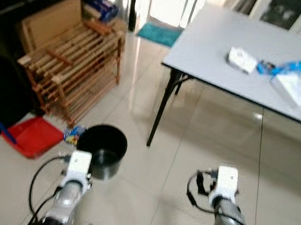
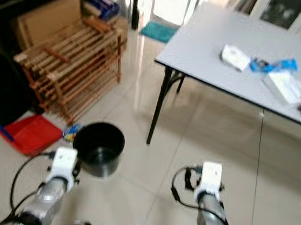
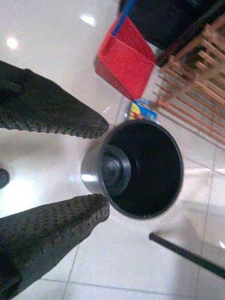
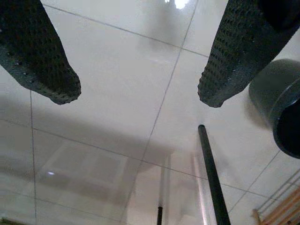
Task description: Picking trash to rubbish bin
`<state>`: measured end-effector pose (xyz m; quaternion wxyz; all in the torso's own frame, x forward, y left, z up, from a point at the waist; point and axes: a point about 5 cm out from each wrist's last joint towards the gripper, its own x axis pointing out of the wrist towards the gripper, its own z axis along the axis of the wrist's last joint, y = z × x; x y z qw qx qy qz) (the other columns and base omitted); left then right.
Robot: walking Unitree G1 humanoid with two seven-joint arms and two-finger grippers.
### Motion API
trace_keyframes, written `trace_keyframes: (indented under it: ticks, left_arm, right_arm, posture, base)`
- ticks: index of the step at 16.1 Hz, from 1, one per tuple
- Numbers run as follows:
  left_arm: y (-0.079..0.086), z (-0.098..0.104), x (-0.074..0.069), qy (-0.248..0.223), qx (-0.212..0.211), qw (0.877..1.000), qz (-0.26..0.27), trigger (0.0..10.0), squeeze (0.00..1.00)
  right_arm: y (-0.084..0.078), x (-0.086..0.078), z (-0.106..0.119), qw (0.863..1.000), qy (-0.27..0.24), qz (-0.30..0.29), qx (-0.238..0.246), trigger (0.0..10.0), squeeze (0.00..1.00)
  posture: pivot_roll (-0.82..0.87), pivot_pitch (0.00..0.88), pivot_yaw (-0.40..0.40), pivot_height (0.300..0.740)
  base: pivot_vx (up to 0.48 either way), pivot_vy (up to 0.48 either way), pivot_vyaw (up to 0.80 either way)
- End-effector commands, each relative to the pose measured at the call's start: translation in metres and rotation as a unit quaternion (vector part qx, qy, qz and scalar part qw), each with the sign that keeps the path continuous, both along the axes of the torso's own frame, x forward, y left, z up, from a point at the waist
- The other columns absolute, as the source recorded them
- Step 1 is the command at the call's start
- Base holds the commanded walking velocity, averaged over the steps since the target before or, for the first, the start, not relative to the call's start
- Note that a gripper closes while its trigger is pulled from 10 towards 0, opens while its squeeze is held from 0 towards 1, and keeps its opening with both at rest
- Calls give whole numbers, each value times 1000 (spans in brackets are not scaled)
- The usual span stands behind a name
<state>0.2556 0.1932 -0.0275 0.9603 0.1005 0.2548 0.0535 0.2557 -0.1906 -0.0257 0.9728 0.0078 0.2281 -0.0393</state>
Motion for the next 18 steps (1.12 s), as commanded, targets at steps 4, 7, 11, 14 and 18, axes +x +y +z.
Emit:
trace_keyframes:
  ticks: [4, 7, 11, 14, 18]
  left_arm:
    - [-1, -1, -1, 8, 9, 1000, -3, 10000, 0]
    - [-1, -1, 0, 9, 11, 1000, -3, 10000, 0]
    - [-1, -2, -1, 10, 10, 1000, -3, 10000, 0]
    - [-1, -2, -1, 10, 10, 1000, -6, 10000, 0]
    - [-2, -3, -2, 10, 11, 1000, -8, 10000, 0]
  right_arm:
    - [-1, 0, 0, 1000, 2, 2, 1, 10000, 0]
    - [-1, 0, 1, 1000, -2, 0, 0, 10000, 0]
    - [-1, 0, 1, 1000, -4, 1, 3, 10000, 0]
    - [1, 0, 0, 1000, -1, 1, 12, 10000, 0]
    - [0, 2, 2, 1000, -8, 3, -3, 10000, 0]
  posture:
    - [-51, 118, -97, 740]
    - [-50, 117, -96, 740]
    - [-50, 107, -96, 740]
    - [-51, 98, -95, 740]
    - [-51, 83, -97, 740]
  base:
    - [0, -264, -200]
    - [0, -361, -267]
    - [0, -366, 0]
    - [0, -366, -267]
    - [0, -366, -573]
